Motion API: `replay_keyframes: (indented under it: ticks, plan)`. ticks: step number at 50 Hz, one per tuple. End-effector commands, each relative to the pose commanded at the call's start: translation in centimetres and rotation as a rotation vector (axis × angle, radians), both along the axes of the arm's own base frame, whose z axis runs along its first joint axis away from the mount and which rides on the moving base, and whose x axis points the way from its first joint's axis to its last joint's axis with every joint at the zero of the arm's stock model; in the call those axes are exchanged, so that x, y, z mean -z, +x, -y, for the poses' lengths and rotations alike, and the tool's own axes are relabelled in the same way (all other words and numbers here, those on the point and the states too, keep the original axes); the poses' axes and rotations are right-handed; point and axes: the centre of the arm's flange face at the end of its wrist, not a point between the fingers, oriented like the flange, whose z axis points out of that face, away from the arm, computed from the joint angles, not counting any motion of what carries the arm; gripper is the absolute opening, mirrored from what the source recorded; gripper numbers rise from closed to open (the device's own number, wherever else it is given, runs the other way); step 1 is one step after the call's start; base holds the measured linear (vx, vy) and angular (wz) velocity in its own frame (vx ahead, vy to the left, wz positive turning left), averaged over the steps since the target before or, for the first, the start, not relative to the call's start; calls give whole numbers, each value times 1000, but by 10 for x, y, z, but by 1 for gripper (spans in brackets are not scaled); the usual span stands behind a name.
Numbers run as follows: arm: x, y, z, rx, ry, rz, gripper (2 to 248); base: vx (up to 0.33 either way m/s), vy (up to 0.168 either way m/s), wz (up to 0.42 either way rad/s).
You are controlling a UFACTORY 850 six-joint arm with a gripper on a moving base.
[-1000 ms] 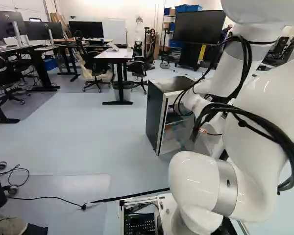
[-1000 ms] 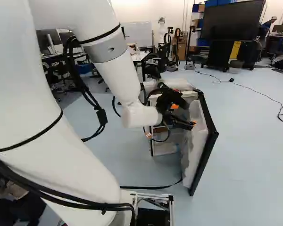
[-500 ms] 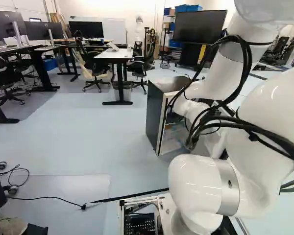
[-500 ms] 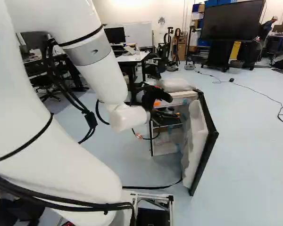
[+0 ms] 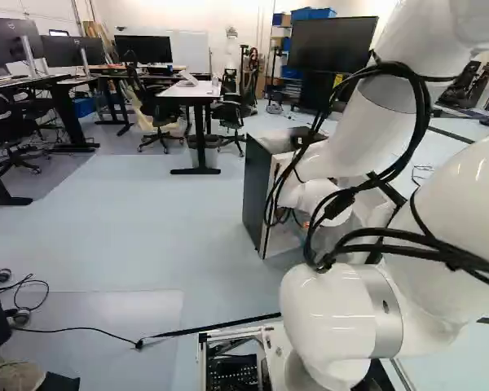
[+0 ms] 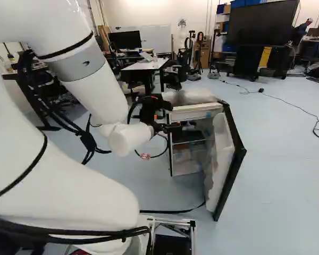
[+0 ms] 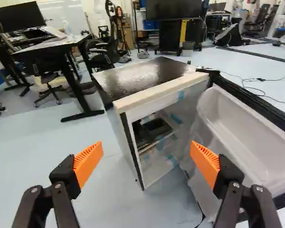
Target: Open the fridge door
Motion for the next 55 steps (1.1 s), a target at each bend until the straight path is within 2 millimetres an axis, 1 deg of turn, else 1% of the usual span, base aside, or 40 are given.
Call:
replay_keyframes:
  ticks: [13, 26, 41, 55]
  plan:
    - [2, -8, -22, -116, -22, -2, 247, 0, 0, 0]
    - [3, -15, -36, -199, -39, -2, 247, 0, 0, 0]
    - [4, -19, -45, -251, -49, -2, 247, 0, 0, 0]
    - [5, -20, -47, -260, -51, -2, 247, 0, 0, 0]
